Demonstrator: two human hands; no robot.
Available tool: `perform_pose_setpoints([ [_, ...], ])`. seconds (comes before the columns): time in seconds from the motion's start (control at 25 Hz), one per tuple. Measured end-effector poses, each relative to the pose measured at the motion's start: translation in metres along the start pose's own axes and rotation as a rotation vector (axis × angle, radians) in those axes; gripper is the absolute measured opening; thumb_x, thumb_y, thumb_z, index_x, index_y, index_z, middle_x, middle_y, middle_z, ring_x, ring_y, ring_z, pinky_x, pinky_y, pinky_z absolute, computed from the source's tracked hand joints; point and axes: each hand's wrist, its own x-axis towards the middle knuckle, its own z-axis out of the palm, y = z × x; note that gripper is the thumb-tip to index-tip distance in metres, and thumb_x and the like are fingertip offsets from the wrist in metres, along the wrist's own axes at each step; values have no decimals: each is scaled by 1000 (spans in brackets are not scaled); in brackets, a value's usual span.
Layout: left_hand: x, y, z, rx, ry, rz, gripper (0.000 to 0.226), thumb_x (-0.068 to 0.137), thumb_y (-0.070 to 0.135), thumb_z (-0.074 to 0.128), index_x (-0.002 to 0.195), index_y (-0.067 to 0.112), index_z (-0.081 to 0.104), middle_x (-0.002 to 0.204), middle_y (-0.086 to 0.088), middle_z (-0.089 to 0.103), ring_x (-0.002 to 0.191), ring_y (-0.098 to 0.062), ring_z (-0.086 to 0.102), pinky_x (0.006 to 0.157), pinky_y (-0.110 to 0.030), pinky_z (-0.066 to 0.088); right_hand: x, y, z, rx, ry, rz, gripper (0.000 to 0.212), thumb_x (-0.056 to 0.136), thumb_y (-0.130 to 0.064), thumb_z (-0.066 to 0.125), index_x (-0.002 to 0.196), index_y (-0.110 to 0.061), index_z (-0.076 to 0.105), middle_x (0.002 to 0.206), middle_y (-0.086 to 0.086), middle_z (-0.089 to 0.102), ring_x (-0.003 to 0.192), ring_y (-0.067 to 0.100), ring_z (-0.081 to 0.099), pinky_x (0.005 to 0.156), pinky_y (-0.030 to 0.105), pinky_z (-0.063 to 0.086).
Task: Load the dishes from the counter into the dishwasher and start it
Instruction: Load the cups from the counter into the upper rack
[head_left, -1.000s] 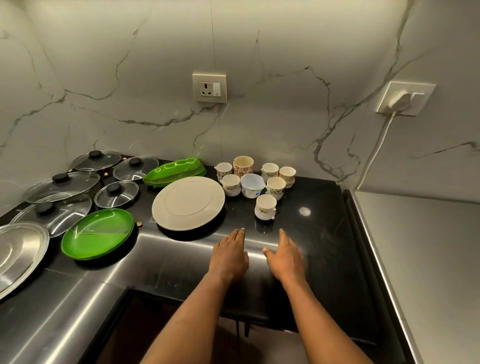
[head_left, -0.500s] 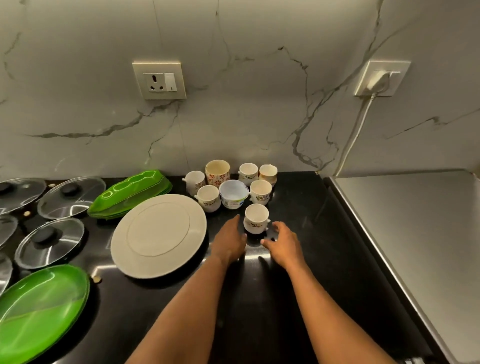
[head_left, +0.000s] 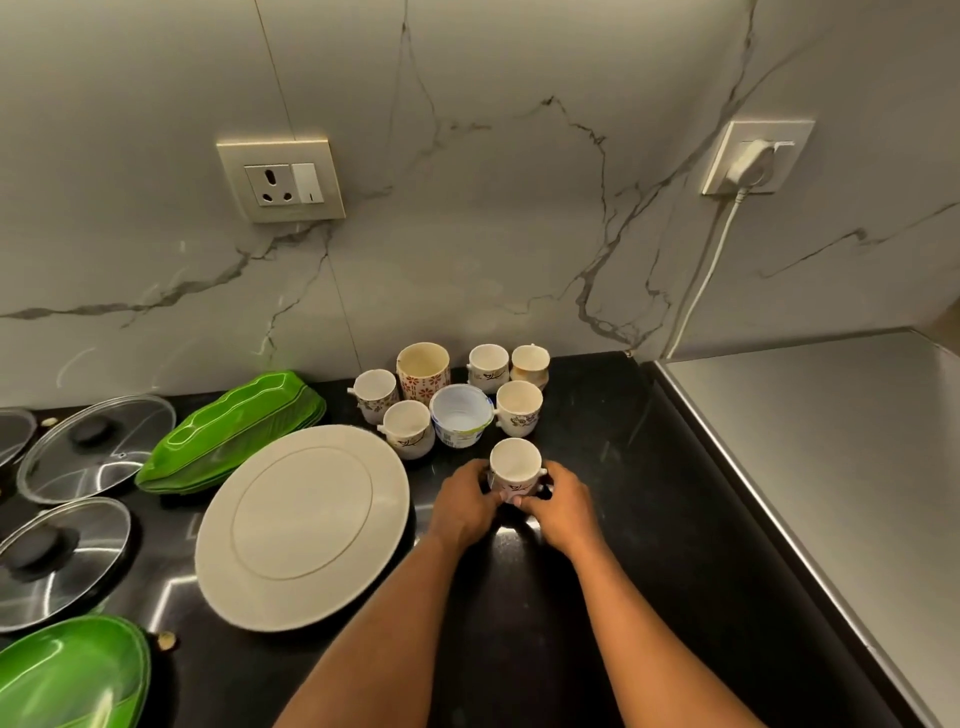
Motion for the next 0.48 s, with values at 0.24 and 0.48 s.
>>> perform_pose_setpoints([
  [0.24,-28,6,10,-45,78,-21,54,83,22,77,131,11,56,130,-7,64,119,-21,59,100,-36,48,-16,8,-24,29,-64,-84,61,72,-19,84,129,-19,60,119,-2,67,109,12,59,87,22,43],
  [0.48,-81,28,34,-31,158,1,51,80,31,79,123,14,59,127,-4,65,117,-20,60,96,-35,49,-47,27,-62,-19,-83,-156,64,68,-25,87,126,-19,60,117,-2,67,109,14,61,88,27,47],
])
